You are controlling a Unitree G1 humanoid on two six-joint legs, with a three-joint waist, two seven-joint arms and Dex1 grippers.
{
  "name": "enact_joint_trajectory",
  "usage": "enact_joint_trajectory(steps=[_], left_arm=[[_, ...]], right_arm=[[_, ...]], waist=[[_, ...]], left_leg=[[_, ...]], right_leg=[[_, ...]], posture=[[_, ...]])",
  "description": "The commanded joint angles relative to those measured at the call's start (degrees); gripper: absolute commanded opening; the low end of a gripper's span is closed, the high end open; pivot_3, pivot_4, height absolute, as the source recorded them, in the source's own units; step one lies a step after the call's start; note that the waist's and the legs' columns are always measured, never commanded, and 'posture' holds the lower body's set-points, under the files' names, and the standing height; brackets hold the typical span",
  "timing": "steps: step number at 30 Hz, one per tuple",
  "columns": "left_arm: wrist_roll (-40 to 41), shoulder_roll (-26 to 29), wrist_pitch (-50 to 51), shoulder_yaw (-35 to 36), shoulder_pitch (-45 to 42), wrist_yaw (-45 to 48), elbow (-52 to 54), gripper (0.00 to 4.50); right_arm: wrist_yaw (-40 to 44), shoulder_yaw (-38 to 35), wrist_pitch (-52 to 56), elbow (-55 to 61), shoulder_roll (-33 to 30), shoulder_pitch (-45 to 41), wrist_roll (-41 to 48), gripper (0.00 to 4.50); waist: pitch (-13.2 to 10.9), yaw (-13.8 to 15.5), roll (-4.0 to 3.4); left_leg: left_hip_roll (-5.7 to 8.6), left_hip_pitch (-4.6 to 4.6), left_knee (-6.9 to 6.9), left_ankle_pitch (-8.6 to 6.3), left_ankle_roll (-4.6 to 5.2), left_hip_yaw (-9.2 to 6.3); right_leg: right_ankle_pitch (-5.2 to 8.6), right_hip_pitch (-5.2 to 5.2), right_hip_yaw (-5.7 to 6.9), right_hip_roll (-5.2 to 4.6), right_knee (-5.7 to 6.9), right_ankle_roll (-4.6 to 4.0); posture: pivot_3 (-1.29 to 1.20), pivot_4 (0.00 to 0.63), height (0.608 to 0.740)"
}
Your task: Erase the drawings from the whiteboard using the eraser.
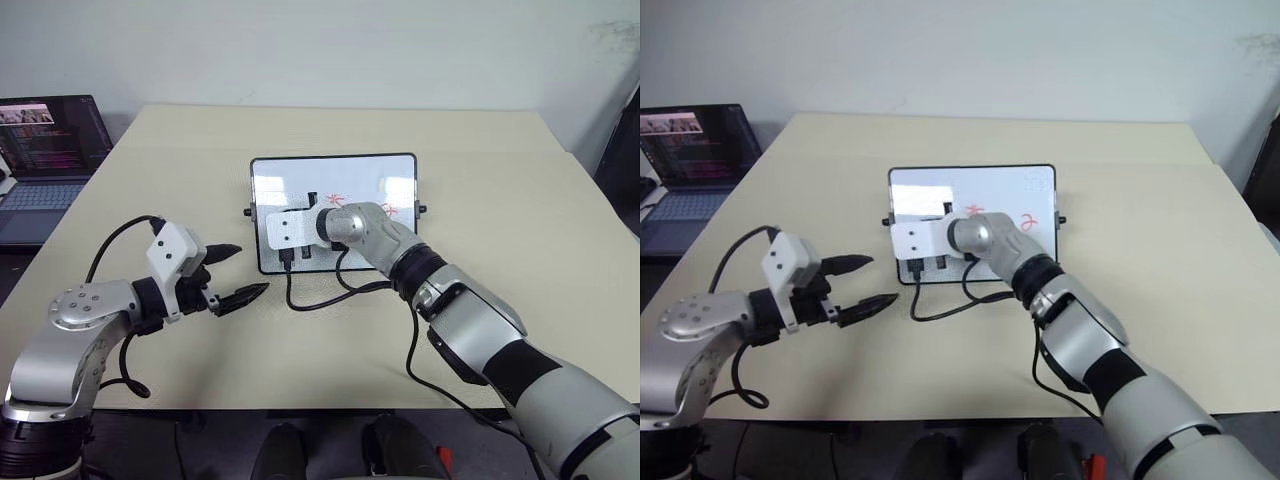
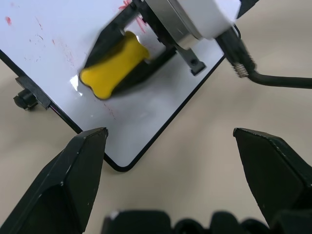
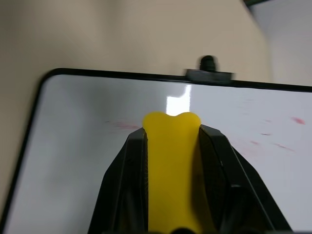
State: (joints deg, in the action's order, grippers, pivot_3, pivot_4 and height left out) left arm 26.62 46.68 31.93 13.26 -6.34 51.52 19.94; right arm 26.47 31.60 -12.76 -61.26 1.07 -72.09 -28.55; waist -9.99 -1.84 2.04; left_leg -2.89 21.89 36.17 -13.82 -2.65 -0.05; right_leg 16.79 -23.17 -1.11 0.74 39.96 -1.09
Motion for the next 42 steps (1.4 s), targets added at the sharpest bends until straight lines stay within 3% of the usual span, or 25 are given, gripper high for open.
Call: enact_joint_trajectory(steps=[1,5,13,20,22,25,28,32,35,38,42], left_arm=[[0.64,0.91,-0.99,1.26,-0.23,0.28,1.53,4.5],[0.5,0.71,-1.05,0.95,-0.4,0.26,1.56,4.5],[0.55,0.7,-1.11,0.91,-0.25,0.41,1.71,4.5],[0.46,0.58,-1.28,0.25,-0.48,0.74,1.48,4.5],[0.34,0.61,-1.46,-0.02,-0.72,0.93,1.29,4.5],[0.22,0.49,-1.86,-0.32,-1.54,1.1,0.73,4.5],[0.25,0.0,-2.37,-0.58,-1.73,0.87,0.7,4.5],[0.7,-1.55,-2.95,-0.84,-2.35,-0.06,0.79,4.5],[0.4,-1.83,-3.45,-1.18,-2.78,0.09,0.13,4.5],[0.13,-2.12,-3.98,-2.11,-4.11,0.37,-0.91,4.5],[-0.55,-2.66,-4.85,-3.53,-6.95,0.23,-3.11,4.5]], right_arm=[[-9.58,-2.74,0.3,-2.96,-1.18,-4.18,-0.75,1.11],[-9.47,-2.65,-0.25,-4.97,-0.64,-5.13,-0.63,1.11],[9.13,-0.06,1.95,-3.31,-0.52,-0.24,-0.97,1.1],[-5.0,-3.68,0.3,-2.06,-0.86,-3.15,-0.19,1.1],[-4.0,-4.14,0.08,-1.83,-1.05,-3.0,0.82,1.1],[4.14,-5.62,0.96,2.2,-2.2,1.49,4.33,1.1],[8.08,-10.79,4.77,13.37,-2.66,6.83,11.21,1.1],[16.53,-17.42,23.99,51.08,-6.21,22.67,24.36,1.1],[18.45,-19.48,37.12,71.85,-12.62,34.32,27.04,1.1],[17.42,-20.62,44.15,82.03,-18.97,43.91,26.18,1.1],[14.65,-21.87,48.89,87.72,-22.43,50.44,26.28,1.1]], waist=[[-0.08,0.02,0.03],[-0.08,-0.11,0.07],[-0.07,-0.2,0.08],[-0.09,0.01,0.06],[-0.09,0.01,0.07],[-0.06,0.07,0.11],[-0.06,0.03,0.12],[-0.08,0.32,0.09],[-0.08,0.6,0.08],[-0.07,0.47,0.09],[-0.11,-0.11,0.04]], left_leg=[[0.01,0.03,0.0,0.05,-0.03,0.0],[0.02,0.11,-0.09,0.11,-0.18,0.04],[-0.05,0.09,-0.21,0.03,-0.28,0.01],[-0.03,0.04,-0.13,0.1,-0.29,0.0],[-0.02,0.05,-0.12,0.12,-0.31,0.01],[-0.01,0.11,-0.15,0.11,-0.32,0.02],[-0.04,0.21,-0.18,0.06,-0.38,0.0],[-0.11,0.83,-0.13,-0.01,-0.5,-0.26],[-0.1,1.17,-0.12,-0.09,-0.64,-0.38],[-0.05,1.12,-0.15,-0.15,-0.69,-0.4],[0.11,0.98,-0.16,-0.15,-0.68,-0.38]], right_leg=[[0.0,-0.02,0.0,0.0,0.0,0.0],[-0.01,-0.07,-0.02,0.0,-0.09,-0.07],[0.04,-0.08,0.05,0.01,-0.09,-0.11],[0.05,-0.04,0.06,0.01,-0.03,-0.07],[0.05,-0.04,0.05,0.01,-0.03,-0.07],[0.04,-0.06,0.06,0.01,-0.07,-0.09],[0.04,-0.07,0.11,0.0,-0.13,-0.09],[0.05,-0.37,0.29,0.01,-0.38,-0.06],[0.08,-0.59,0.35,-0.01,-0.55,0.01],[0.12,-0.5,0.35,-0.02,-0.74,0.08],[0.13,-0.36,0.32,0.05,-0.8,0.11]], posture=[[0.0,0.15,0.74],[0.0,0.15,0.74],[0.0,0.15,0.74],[0.0,0.15,0.74],[0.0,0.15,0.74],[0.0,0.15,0.74],[0.0,0.15,0.74],[0.0,0.15,0.74],[0.0,0.15,0.74],[0.0,0.15,0.74],[0.0,0.15,0.74]])
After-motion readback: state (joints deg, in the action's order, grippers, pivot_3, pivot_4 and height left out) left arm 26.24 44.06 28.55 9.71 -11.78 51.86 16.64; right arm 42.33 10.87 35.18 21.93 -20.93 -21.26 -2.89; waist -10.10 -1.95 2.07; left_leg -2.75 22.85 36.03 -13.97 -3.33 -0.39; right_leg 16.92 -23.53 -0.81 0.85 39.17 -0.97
